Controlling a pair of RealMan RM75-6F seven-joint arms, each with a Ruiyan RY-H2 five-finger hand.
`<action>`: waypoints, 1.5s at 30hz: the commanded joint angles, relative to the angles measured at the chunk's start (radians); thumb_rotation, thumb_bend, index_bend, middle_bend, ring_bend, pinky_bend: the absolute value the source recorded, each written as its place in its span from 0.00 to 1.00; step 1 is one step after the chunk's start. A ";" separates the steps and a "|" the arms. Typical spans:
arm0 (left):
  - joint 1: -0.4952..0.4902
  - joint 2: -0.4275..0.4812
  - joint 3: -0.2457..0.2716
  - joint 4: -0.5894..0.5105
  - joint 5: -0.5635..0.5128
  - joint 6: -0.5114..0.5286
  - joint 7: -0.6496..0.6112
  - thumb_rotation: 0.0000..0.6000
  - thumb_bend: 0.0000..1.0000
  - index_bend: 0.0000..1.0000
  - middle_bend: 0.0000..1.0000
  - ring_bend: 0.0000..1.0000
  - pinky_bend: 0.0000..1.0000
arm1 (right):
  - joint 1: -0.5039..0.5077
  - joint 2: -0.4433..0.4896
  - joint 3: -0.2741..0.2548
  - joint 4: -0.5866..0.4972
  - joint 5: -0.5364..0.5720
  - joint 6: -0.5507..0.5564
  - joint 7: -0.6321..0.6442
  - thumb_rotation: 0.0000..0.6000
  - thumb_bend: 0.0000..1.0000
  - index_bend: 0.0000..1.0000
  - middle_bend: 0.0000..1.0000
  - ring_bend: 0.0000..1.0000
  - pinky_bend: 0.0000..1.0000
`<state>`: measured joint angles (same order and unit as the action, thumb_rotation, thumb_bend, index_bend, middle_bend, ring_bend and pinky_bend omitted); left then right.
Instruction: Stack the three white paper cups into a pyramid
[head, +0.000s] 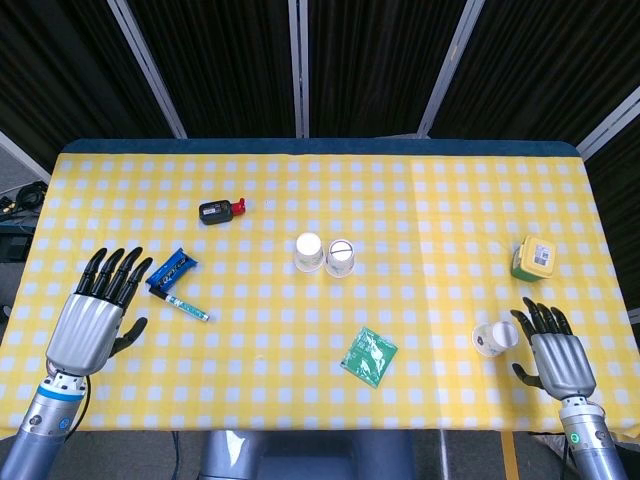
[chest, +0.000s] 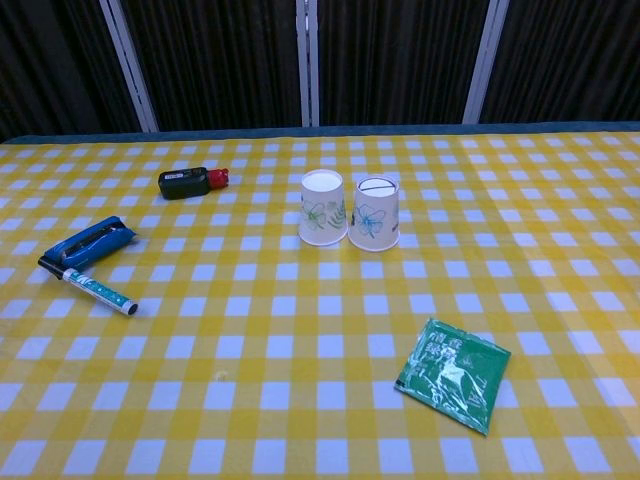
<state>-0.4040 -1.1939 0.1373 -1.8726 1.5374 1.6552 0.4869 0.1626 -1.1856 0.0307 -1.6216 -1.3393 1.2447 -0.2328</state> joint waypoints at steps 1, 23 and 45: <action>0.010 0.003 -0.014 -0.002 0.002 -0.012 0.000 1.00 0.27 0.00 0.00 0.00 0.00 | 0.010 -0.013 0.004 0.023 0.010 -0.016 0.016 1.00 0.18 0.17 0.00 0.00 0.00; 0.057 0.013 -0.094 -0.004 0.008 -0.092 -0.001 1.00 0.27 0.00 0.00 0.00 0.00 | 0.046 -0.045 0.003 0.042 0.024 -0.069 0.006 1.00 0.30 0.25 0.00 0.00 0.00; 0.092 0.020 -0.143 -0.006 0.023 -0.138 -0.008 1.00 0.27 0.00 0.00 0.00 0.00 | 0.070 -0.095 0.023 0.043 0.029 -0.044 -0.044 1.00 0.32 0.46 0.11 0.00 0.00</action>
<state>-0.3129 -1.1737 -0.0050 -1.8780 1.5601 1.5180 0.4788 0.2326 -1.2805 0.0535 -1.5770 -1.3105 1.1991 -0.2764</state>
